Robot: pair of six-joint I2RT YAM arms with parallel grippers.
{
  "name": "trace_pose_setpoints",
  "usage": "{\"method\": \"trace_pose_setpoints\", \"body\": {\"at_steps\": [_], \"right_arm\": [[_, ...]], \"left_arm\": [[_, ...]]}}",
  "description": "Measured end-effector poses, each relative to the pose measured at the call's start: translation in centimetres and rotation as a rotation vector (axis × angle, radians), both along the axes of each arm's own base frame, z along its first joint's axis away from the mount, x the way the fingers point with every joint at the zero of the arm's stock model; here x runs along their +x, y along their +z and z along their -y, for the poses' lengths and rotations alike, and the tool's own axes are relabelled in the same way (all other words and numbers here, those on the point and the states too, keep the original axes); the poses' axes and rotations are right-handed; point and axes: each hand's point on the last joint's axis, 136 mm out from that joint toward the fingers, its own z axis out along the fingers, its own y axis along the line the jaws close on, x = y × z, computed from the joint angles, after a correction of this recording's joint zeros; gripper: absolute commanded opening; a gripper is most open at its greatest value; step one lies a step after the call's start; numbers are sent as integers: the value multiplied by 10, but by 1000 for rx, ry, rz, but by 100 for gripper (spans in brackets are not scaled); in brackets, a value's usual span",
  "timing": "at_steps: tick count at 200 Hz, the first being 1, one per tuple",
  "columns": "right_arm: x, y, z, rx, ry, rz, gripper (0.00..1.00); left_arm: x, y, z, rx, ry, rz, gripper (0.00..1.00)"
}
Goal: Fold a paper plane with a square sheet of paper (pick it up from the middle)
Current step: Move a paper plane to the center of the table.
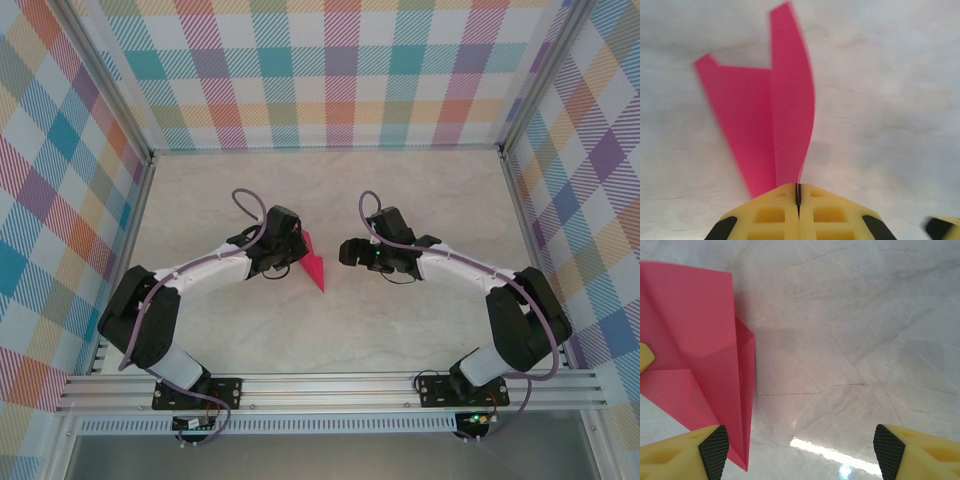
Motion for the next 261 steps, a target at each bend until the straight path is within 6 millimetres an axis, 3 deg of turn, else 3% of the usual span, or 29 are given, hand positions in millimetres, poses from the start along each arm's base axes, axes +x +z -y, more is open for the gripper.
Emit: {"method": "trace_pose_setpoints", "body": {"at_steps": [21,58,83,96,125,144,160,189,261], "right_arm": [[-2,13,-4,37,15,18,77],[-10,44,-3,95,28,80,80],[-13,65,1,123,25,132,80],[-13,67,2,122,22,139,79],[-16,48,2,90,30,82,72],[-18,24,0,55,39,16,65],[-25,1,-3,10,62,-46,61],[-35,-22,-14,-46,110,-109,58],[-33,-30,-51,-112,214,-90,49]], "left_arm": [[2,23,22,-88,-111,75,5],[-4,37,45,-173,-253,134,5],[-1,39,52,-186,-286,164,5],[2,29,55,-181,-289,156,3],[0,-25,50,-112,-286,76,2],[-10,-60,40,-64,-277,9,2],[-17,-77,33,-40,-271,-26,2],[-21,-85,27,-25,-258,-27,2],[-18,-86,24,-21,-242,-8,2]]}}
